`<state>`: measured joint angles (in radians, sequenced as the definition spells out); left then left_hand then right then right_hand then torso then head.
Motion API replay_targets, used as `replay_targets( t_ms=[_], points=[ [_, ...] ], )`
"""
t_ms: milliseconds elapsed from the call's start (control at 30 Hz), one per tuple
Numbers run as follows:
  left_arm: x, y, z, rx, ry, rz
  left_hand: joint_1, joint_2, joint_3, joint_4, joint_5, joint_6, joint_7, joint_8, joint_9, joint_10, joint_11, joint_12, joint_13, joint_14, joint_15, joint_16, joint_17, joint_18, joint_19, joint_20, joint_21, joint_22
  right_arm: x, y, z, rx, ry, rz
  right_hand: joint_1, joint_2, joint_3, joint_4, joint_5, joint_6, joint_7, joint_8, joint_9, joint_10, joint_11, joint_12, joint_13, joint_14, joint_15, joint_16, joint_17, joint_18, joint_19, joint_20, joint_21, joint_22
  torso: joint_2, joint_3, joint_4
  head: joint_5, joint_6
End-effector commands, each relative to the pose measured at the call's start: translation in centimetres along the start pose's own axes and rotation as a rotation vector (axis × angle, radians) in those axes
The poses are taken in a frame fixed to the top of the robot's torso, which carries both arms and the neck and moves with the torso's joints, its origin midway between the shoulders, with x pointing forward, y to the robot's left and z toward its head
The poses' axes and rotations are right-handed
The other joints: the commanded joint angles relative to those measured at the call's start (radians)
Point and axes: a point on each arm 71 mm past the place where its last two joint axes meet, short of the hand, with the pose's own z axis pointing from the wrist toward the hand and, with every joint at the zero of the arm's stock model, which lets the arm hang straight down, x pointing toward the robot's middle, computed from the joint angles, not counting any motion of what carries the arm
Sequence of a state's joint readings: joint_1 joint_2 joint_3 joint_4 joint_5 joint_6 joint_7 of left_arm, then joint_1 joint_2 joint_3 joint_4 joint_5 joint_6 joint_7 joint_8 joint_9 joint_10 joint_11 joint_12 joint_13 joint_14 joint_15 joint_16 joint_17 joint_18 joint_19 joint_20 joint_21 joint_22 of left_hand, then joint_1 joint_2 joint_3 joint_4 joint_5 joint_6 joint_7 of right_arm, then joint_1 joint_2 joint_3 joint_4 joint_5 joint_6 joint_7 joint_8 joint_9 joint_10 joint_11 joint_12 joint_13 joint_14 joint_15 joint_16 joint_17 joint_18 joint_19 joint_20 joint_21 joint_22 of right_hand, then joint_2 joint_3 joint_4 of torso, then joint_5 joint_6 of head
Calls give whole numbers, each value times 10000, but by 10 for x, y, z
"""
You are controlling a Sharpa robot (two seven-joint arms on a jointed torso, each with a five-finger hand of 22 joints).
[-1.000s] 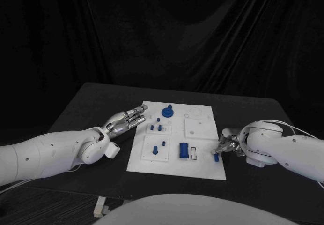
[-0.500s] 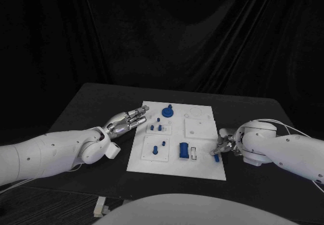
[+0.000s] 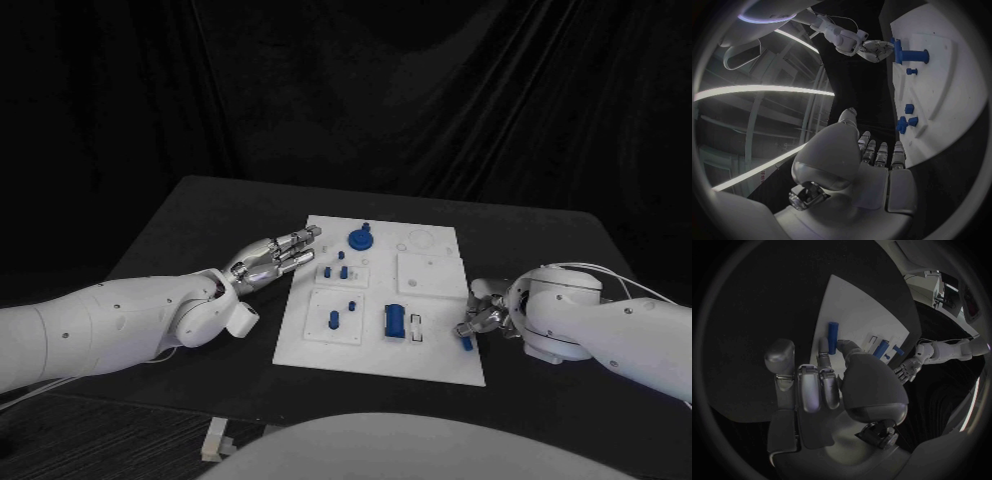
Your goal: Assemble the parts on the task board
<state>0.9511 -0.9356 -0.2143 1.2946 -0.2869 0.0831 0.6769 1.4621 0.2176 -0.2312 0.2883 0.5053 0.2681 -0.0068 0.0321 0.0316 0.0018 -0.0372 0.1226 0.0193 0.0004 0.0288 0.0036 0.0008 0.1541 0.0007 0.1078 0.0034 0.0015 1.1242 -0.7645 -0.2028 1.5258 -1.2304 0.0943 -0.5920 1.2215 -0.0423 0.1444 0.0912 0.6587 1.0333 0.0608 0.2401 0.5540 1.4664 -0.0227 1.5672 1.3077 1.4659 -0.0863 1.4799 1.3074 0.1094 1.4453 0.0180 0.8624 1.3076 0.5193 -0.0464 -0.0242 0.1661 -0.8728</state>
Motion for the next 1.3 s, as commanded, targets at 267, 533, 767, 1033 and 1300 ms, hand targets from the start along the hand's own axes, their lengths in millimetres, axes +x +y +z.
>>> replay_targets(
  t_ms=[267,533,767,1033,1300],
  points=[
    [1,-13,-1,1854,111,-109,58,14,58,-19,44,-62,-6,-19,-8,-1,70,-19,-5,-4,89,-36,-8,-84,-7,74,-34,-15,-12,3,-18,-495,590,2192,-424,-54,2365,-2169,-88,96,-6,130,53,1044,50,36,2631,674,14,72,431,85,36,28,68,1040,-5,3,-13,24,2],
    [0,-14,-5,1811,3,-44,39,11,46,-4,23,-78,-34,-19,-8,-3,46,-22,-6,-4,85,-36,-8,-68,-7,86,-34,-15,-22,8,-24,-726,1217,3748,-643,-42,2439,-2150,-259,90,-38,191,124,1044,29,36,2631,675,3,79,432,88,38,25,62,1043,-8,1,-3,16,2],
    [2,-14,-3,1806,95,-118,38,9,44,-5,30,-99,-41,-21,-10,-2,41,-28,-7,-4,87,-36,-8,-62,-7,91,-34,-15,-23,17,-24,-881,1702,4330,-667,-25,2465,-2157,-303,97,-50,215,147,1044,20,36,2631,686,-2,105,495,87,39,23,70,1046,-4,1,-3,-32,2],
    [4,-13,0,1789,208,-197,43,20,51,-10,39,-136,-43,-27,-14,-4,52,-43,-9,-4,104,-36,-8,-57,-7,104,-34,-15,-21,26,-17,-954,1713,4511,-696,14,2510,-2158,-320,39,-42,216,165,1044,22,36,2631,682,-5,99,474,93,27,20,31,1040,-4,0,4,-122,2],
    [5,-13,0,1760,199,-186,45,27,55,-11,41,-129,-43,-25,-13,-5,61,-37,-8,-4,111,-36,-8,-55,-7,112,-34,-15,-12,31,-2,-883,2014,4475,-799,76,2551,-2151,-634,-143,-23,276,255,1044,40,36,2631,663,11,74,401,121,-42,31,-172,998,8,1,-9,-53,2]
  ],
)
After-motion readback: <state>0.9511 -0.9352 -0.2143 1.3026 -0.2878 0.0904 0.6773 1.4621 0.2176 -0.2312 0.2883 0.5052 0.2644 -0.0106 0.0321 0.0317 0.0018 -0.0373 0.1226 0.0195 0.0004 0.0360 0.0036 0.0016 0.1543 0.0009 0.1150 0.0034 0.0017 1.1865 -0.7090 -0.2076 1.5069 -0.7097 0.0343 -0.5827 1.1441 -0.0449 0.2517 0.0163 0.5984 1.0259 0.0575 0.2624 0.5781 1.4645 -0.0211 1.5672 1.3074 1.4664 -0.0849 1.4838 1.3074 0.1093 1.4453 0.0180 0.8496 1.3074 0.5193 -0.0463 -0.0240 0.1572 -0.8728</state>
